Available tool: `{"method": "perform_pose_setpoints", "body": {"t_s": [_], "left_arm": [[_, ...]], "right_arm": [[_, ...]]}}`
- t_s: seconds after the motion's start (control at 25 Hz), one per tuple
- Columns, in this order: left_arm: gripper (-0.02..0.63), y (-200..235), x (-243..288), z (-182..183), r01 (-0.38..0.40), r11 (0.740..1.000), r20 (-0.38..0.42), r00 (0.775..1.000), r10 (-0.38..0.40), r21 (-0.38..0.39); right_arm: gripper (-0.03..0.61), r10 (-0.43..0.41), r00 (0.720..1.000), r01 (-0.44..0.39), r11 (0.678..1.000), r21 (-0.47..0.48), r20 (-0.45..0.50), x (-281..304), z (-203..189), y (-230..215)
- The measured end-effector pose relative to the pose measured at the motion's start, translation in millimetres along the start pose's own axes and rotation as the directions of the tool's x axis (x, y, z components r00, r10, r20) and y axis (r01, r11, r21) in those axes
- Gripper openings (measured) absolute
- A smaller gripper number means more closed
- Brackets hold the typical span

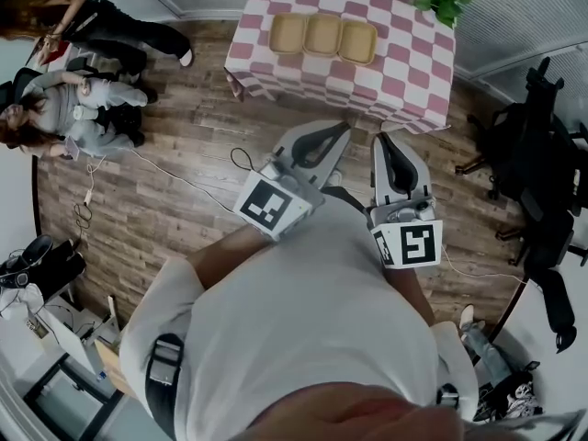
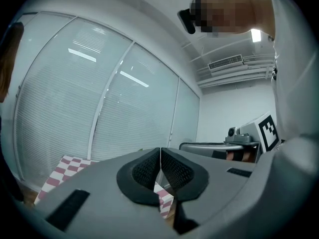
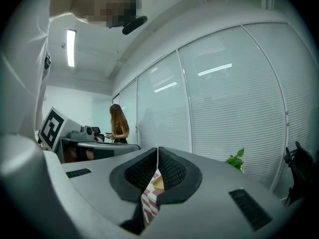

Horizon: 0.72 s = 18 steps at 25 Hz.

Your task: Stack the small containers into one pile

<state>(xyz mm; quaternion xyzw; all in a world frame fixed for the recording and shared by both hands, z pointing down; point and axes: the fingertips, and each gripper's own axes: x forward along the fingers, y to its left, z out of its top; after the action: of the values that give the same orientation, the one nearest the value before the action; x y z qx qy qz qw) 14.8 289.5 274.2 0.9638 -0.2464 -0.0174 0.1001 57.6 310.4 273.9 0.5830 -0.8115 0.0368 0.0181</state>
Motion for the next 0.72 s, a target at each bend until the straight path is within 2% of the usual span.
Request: {"method": "perform_pose_setpoints", "body": {"t_s": [0.16, 0.44, 0.72], "left_arm": [[0.034, -11, 13, -15, -0.013, 1.000, -0.032, 0.999, 0.014, 0.005], [0.034, -20, 36, -17, -0.042, 0.999, -0.013, 0.999, 0.042, -0.018], [0.034, 4, 47, -16, -0.057, 0.998, -0.021, 0.998, 0.056, -0.020]], "right_arm": [[0.032, 0.006, 1.000, -0.006, 1.000, 0.008, -0.010, -11, -5, -19], [0.032, 0.024, 1.000, -0.023, 0.999, 0.025, -0.011, -15, -12, -41], [0.032, 0.041, 0.999, -0.041, 0.998, 0.044, -0.007, 13, -14, -49]]}}
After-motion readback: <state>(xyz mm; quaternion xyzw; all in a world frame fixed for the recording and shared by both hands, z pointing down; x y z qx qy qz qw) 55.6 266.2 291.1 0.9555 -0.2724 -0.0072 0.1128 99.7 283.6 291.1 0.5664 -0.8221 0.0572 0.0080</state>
